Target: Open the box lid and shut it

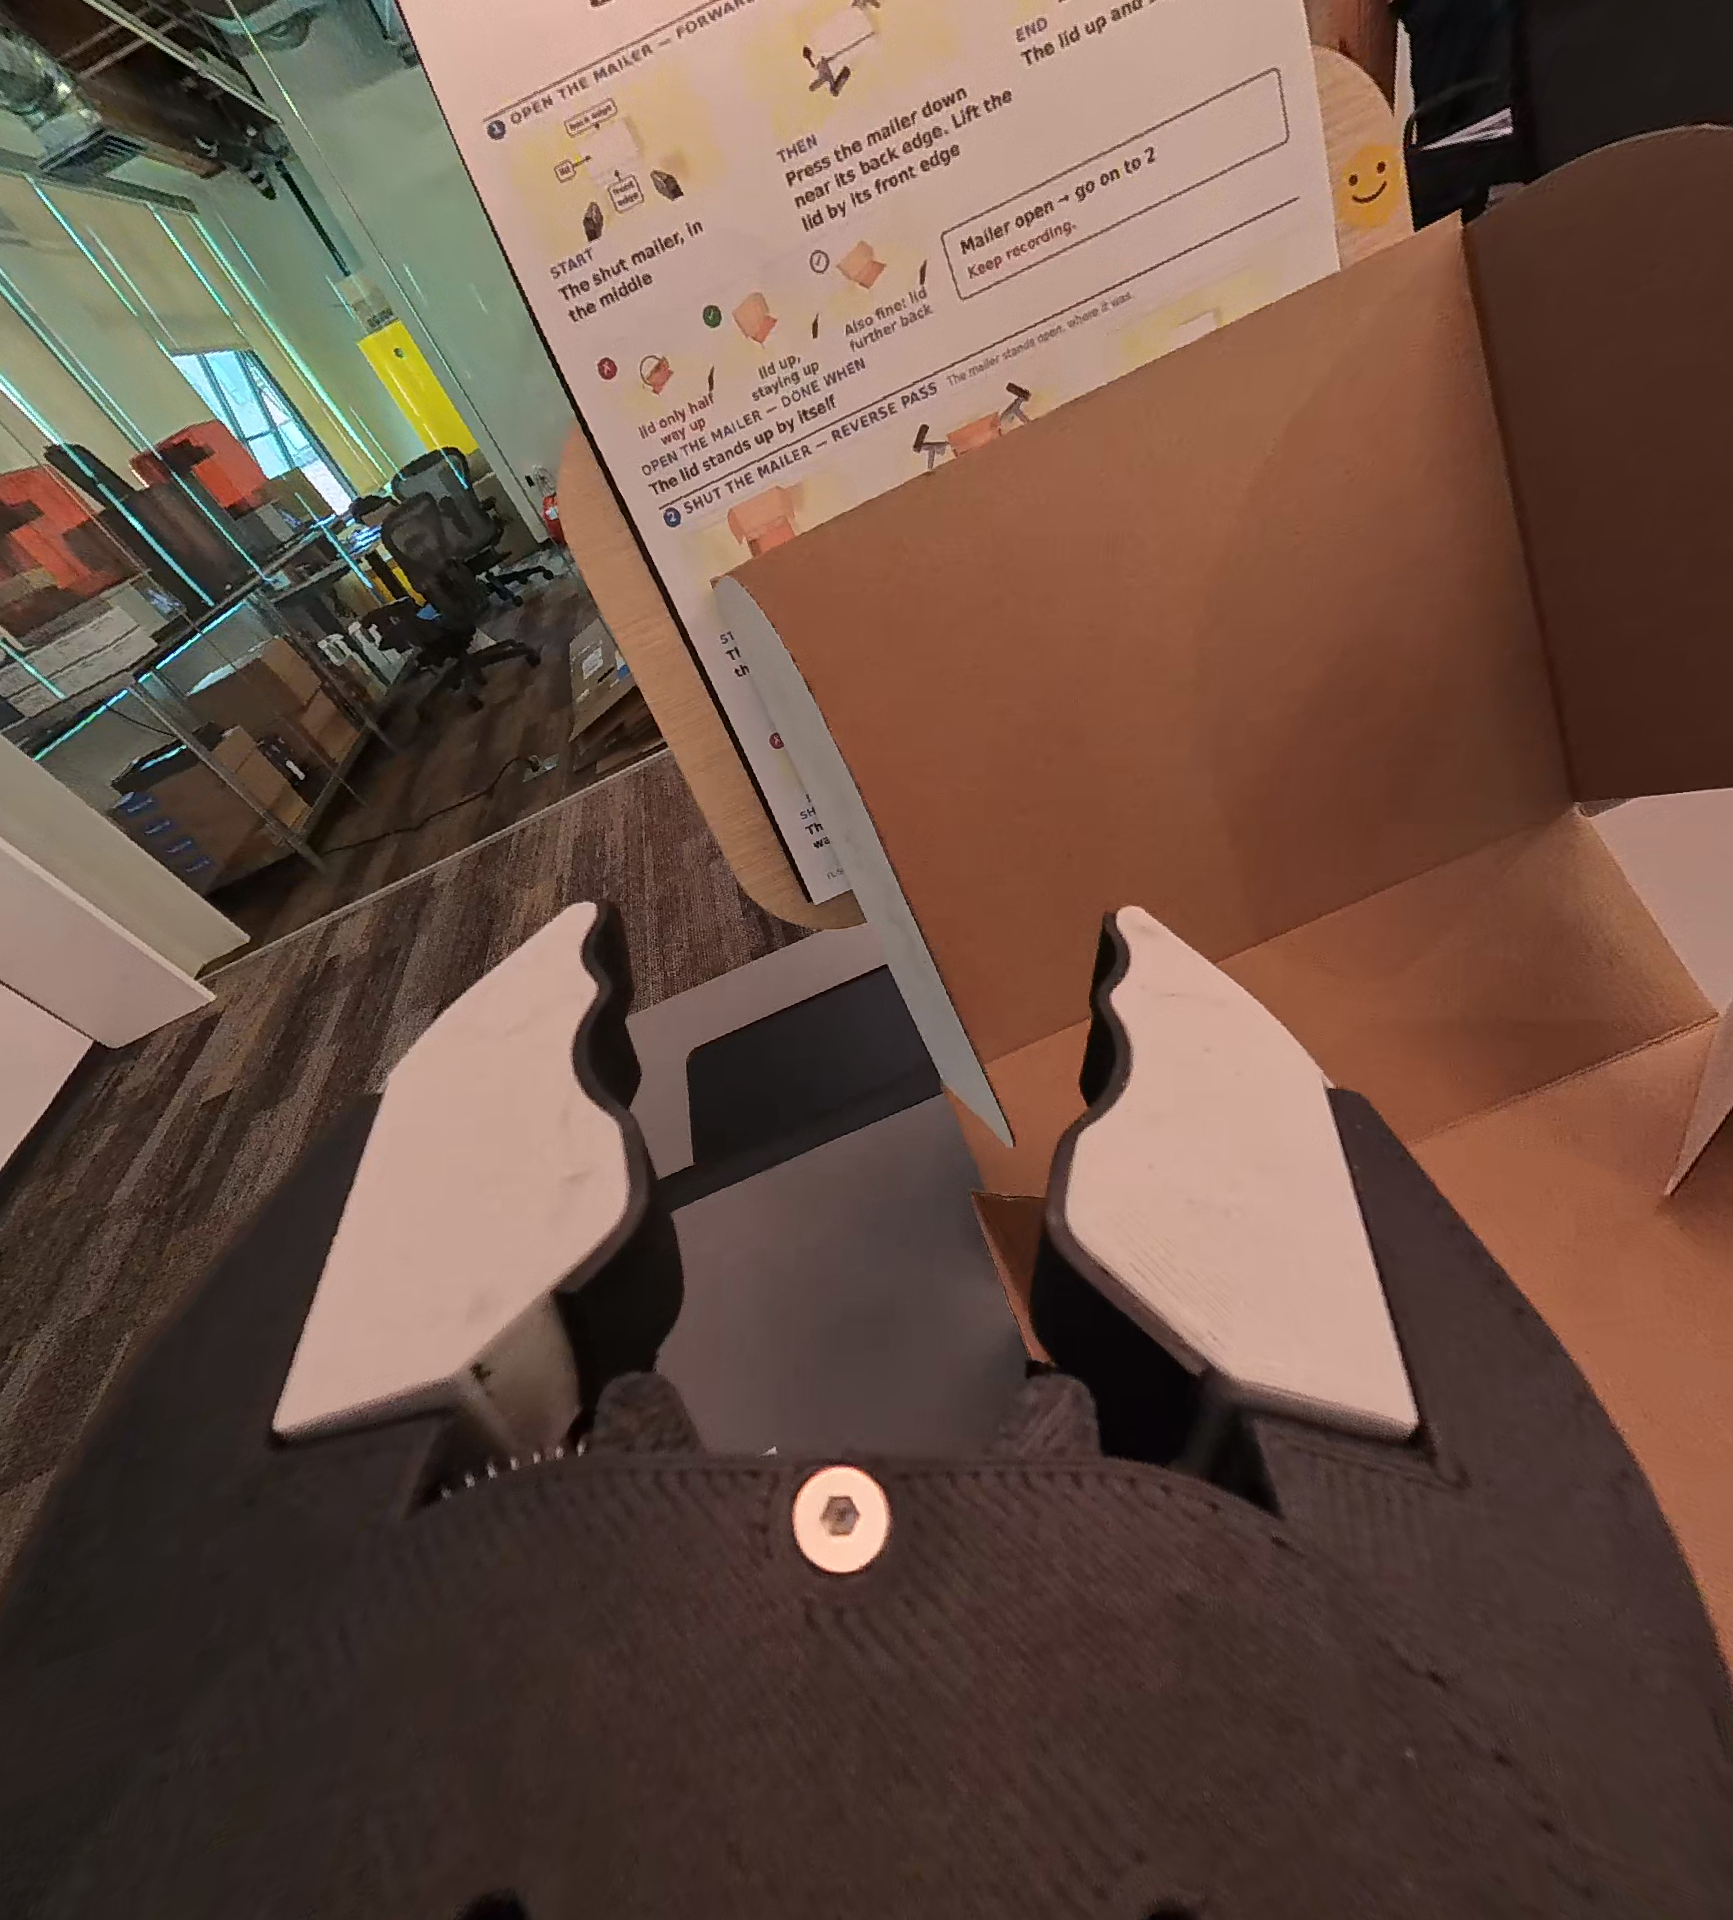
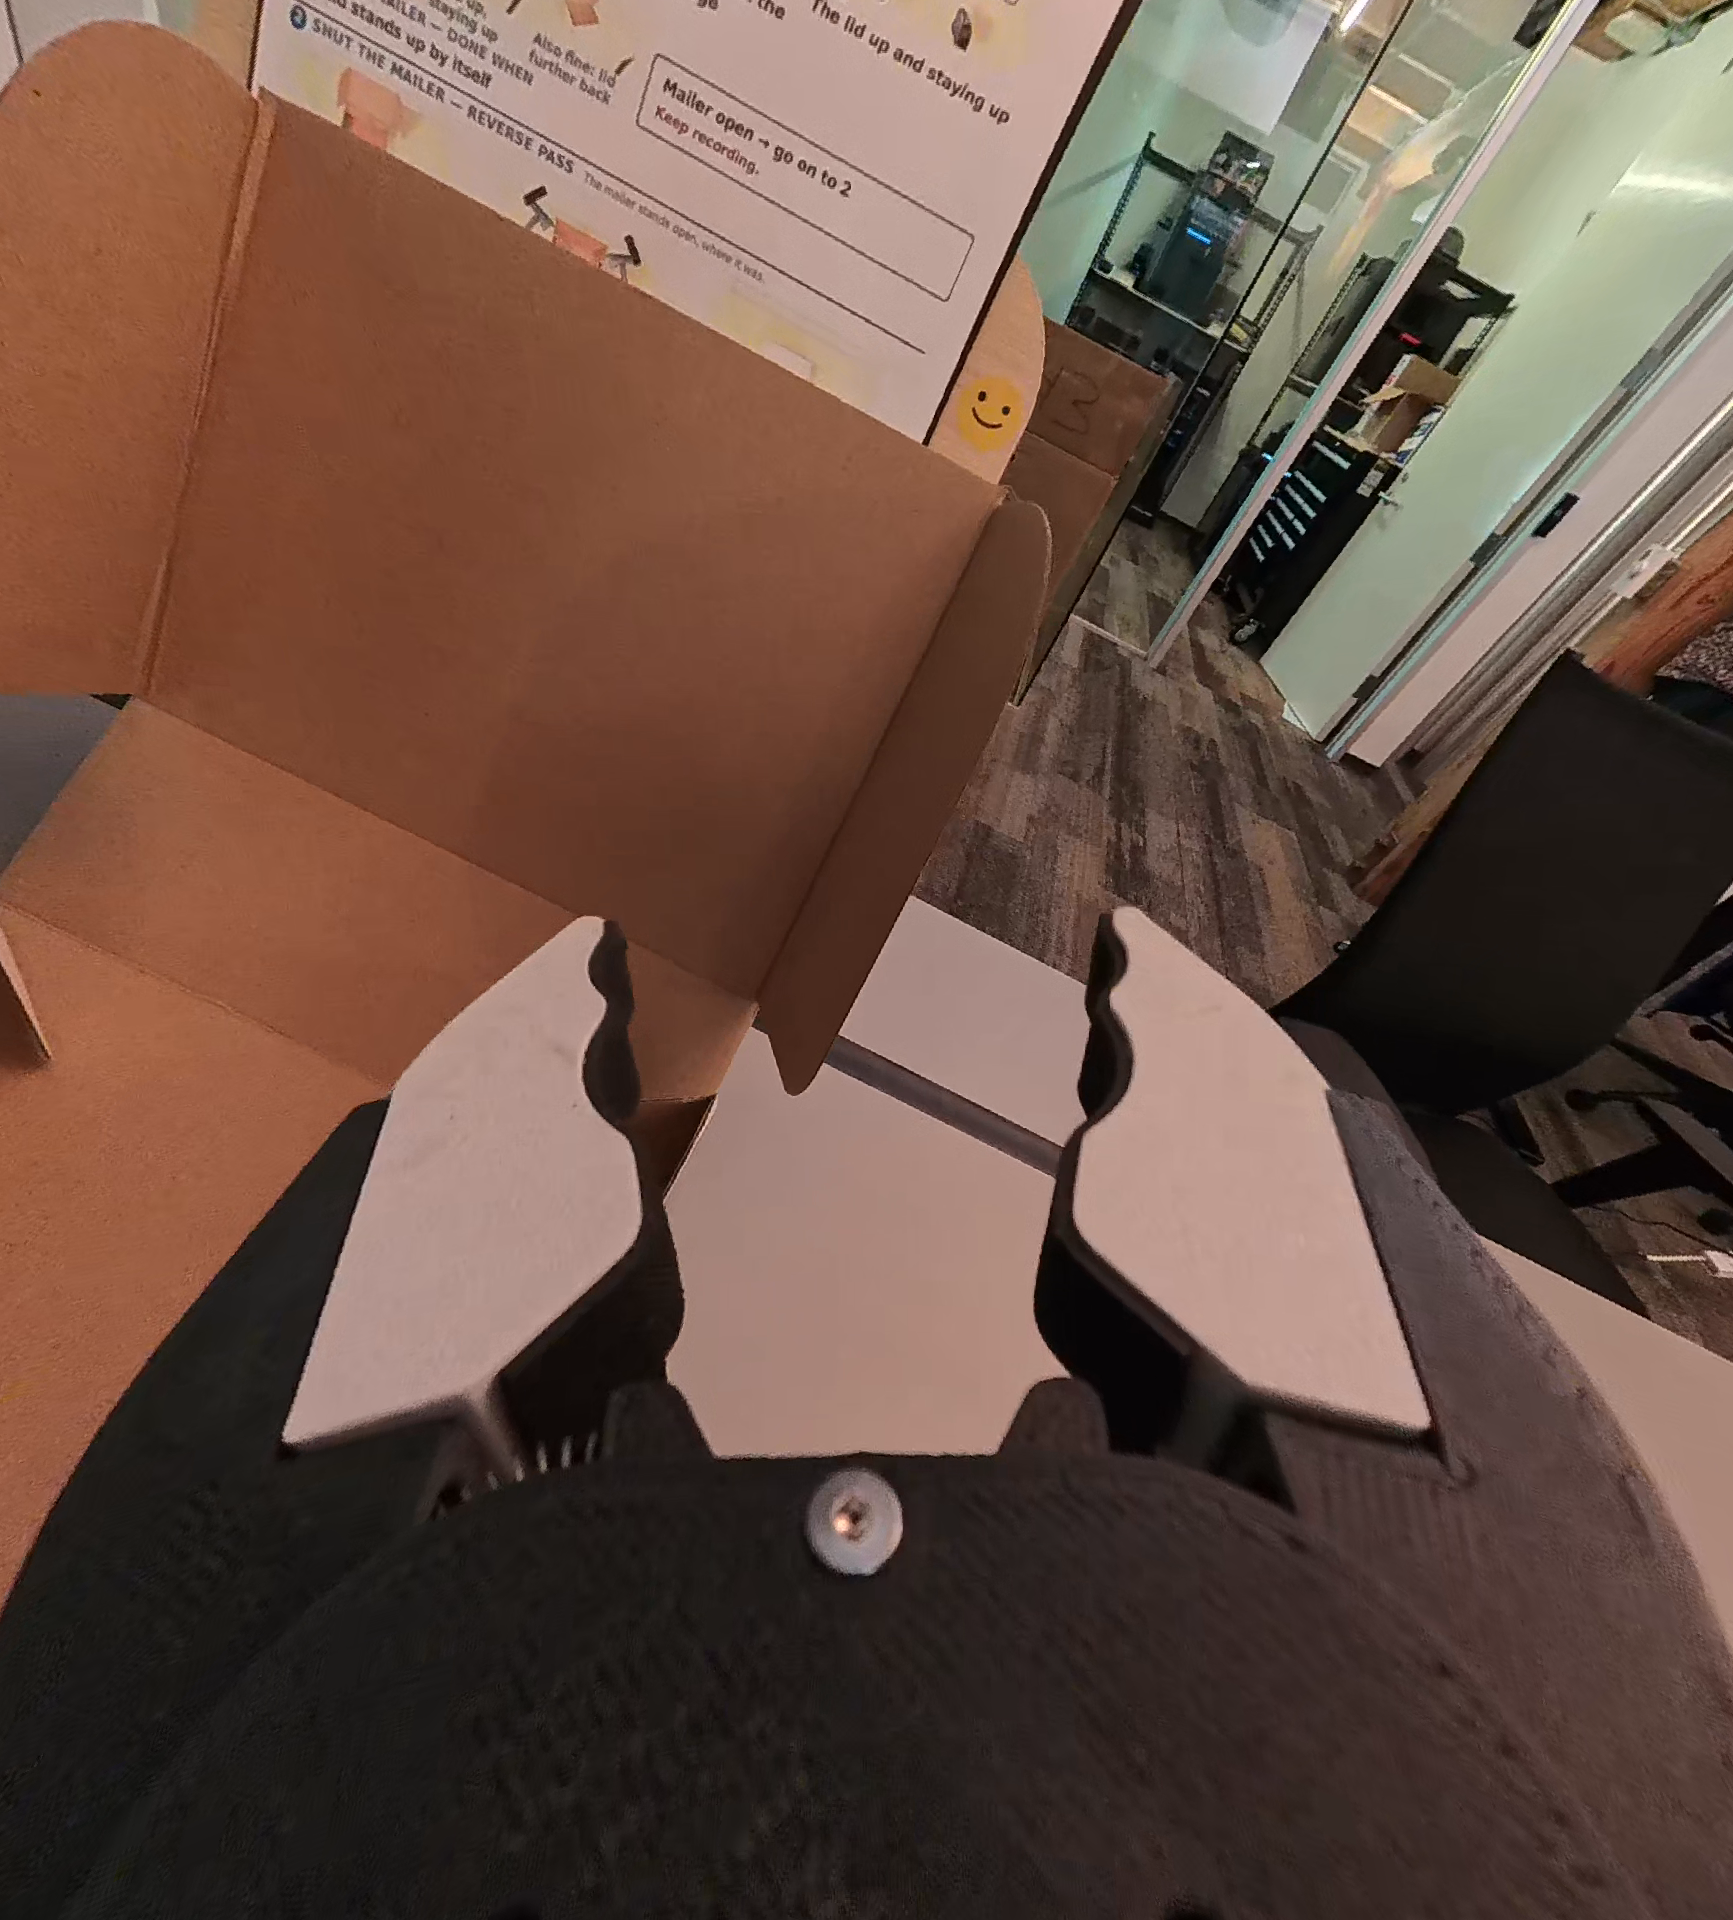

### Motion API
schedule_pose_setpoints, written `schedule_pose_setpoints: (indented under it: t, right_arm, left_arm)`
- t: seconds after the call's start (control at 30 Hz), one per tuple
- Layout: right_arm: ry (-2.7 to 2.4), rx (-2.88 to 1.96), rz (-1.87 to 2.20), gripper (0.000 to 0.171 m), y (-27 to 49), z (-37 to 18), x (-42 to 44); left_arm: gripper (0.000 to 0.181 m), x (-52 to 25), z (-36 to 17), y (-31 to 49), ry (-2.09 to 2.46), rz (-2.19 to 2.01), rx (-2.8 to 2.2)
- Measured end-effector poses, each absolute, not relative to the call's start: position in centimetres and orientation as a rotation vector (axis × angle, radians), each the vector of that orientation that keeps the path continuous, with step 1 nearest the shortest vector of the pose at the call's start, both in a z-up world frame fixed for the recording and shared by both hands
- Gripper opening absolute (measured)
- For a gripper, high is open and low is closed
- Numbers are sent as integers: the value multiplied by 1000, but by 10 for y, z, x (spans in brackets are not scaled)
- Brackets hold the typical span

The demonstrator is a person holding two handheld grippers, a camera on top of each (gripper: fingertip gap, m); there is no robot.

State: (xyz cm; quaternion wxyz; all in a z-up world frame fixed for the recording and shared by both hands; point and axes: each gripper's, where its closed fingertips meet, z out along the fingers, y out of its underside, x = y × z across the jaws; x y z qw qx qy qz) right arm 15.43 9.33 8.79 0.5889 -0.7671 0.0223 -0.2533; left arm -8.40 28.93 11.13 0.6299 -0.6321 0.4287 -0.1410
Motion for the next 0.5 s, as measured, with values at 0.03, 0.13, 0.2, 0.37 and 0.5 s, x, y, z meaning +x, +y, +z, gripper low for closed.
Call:
schedule_pose_setpoints:
  t: [0.03, 0.13, 0.2, 0.37, 0.5]
  right_arm:
    - [51, -1791, -589, 85, 94, 87, 155]
    - [56, -1810, -612, 85, 93, 83, 158]
    - [61, -1815, -612, 86, 93, 83, 159]
    - [86, -1820, -638, 86, 90, 86, 160]
    - [99, -1823, -732, 85, 86, 87, 166]
  left_arm:
    - [85, -84, 111, 289, 983, -322, -1447]
    - [85, -83, 109, 290, 991, -324, -1457]
    - [85, -82, 107, 290, 997, -332, -1464]
    - [84, -80, 105, 287, 1011, -343, -1473]
    - [84, -80, 105, 283, 1030, -350, -1479]
